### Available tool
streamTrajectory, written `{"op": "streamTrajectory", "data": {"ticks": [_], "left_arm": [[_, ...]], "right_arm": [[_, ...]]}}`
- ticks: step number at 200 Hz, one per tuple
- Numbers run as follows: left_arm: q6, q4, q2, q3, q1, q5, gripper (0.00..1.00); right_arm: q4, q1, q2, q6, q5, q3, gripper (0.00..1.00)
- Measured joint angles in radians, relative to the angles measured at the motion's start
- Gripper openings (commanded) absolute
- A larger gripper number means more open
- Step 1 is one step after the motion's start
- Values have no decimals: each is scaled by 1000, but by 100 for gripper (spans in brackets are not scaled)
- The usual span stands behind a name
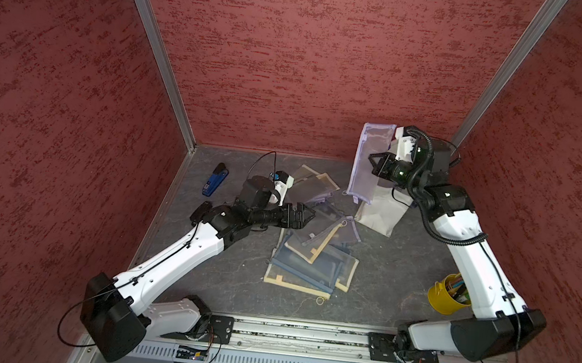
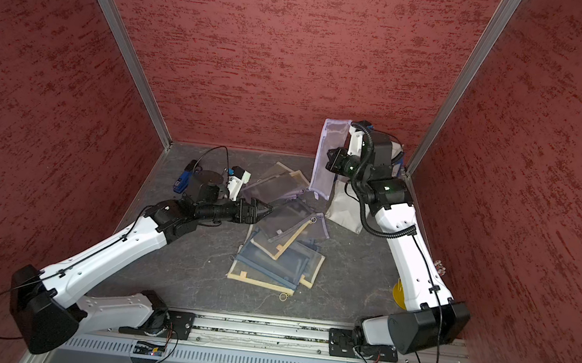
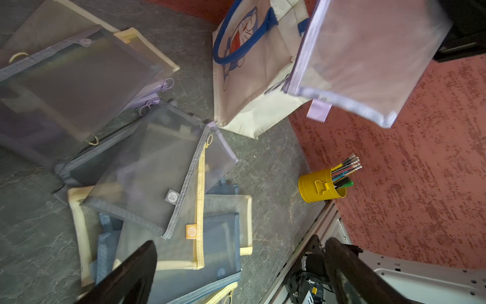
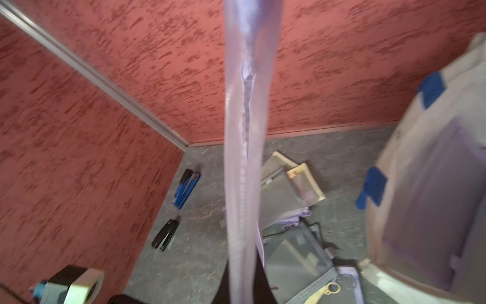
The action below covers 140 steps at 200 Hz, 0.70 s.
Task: Put the pencil pouch into the canvas bag
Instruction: Place the pencil pouch in the canvas bag.
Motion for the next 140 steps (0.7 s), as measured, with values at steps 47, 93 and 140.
{"op": "streamTrajectory", "data": {"ticks": [47, 93, 140], "left_arm": [[4, 10, 19, -19, 41, 13, 99], [3, 10, 122, -13, 41, 35, 100], [-8, 8, 192, 24, 40, 36, 100]], "right_arm": [[-65, -137, 103, -29, 104, 170, 0], [-89, -231, 226, -36, 142, 308, 0], [-127, -257, 405, -48, 212, 406, 0]]}}
